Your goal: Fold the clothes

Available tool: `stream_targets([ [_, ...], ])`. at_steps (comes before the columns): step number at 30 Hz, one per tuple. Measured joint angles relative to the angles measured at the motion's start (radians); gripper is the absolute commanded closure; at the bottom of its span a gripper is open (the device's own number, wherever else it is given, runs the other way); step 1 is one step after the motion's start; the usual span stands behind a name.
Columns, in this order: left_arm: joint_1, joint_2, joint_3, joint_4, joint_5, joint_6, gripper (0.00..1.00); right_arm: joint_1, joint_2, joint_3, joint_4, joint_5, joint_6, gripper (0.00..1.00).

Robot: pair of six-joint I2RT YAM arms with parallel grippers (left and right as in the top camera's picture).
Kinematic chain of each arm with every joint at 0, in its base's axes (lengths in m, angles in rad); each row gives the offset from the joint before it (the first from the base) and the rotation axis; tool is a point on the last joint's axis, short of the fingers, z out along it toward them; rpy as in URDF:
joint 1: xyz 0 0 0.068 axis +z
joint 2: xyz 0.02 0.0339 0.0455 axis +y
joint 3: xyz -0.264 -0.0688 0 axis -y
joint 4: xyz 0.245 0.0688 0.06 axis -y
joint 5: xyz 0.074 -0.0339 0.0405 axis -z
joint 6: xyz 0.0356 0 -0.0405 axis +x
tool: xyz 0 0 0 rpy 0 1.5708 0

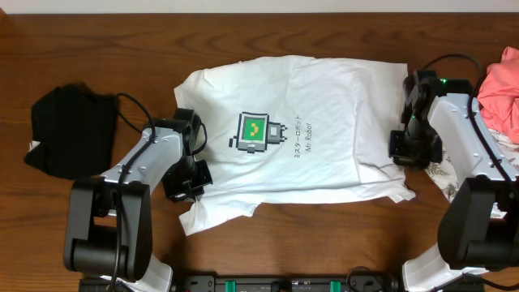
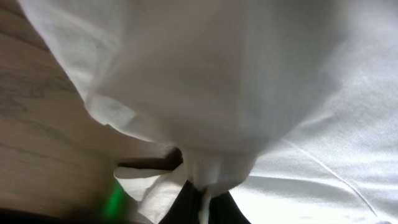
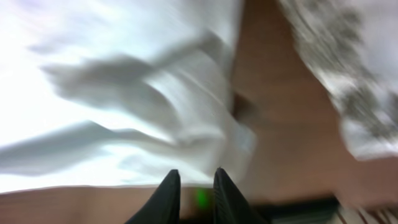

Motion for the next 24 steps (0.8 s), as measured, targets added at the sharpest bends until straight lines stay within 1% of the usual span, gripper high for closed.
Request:
stream_targets([
  [1,0.0,0.0,0.0,0.0,-0.002,0.0,0.94,0.0,0.0,0.0,0.018,-0.014,-0.003,0.96],
  [2,0.0,0.0,0.0,0.001,-0.002,0.0,0.94,0.0,0.0,-0.002,0.09,-0.038,-0.015,0.97],
  [3,0.0,0.0,0.0,0.002,-0.003,0.0,0.96,0.0,0.0,-0.002,0.14,-0.047,-0.016,0.97],
  [5,0.0,0.0,0.0,0.005,-0.005,0.0,0.94,0.0,0.0,-0.002,0.301,-0.069,-0.019,0.97],
  [7,0.0,0.0,0.0,0.006,-0.006,0.0,0.94,0.0,0.0,-0.002,0.416,-0.079,-0.023,0.99],
  [9,0.0,0.0,0.0,0.008,-0.011,-0.001,0.94,0.0,0.0,-0.002,0.555,-0.079,-0.028,0.99],
  [12,0.0,0.0,0.0,0.013,-0.013,0.0,0.94,0.0,0.002,-0.002,0.687,-0.07,-0.03,0.99],
  [16,0.0,0.0,0.0,0.014,-0.013,0.0,0.94,0.0,0.044,0.0,0.752,-0.06,-0.033,0.99],
  [21,0.0,0.0,0.0,0.02,-0.014,0.0,0.94,0.0,0.212,0.0,0.78,-0.032,-0.033,0.99],
  [24,0.0,0.0,0.0,0.021,-0.013,-0.001,0.94,0.0,0.285,0.002,0.8,-0.015,-0.035,0.99],
])
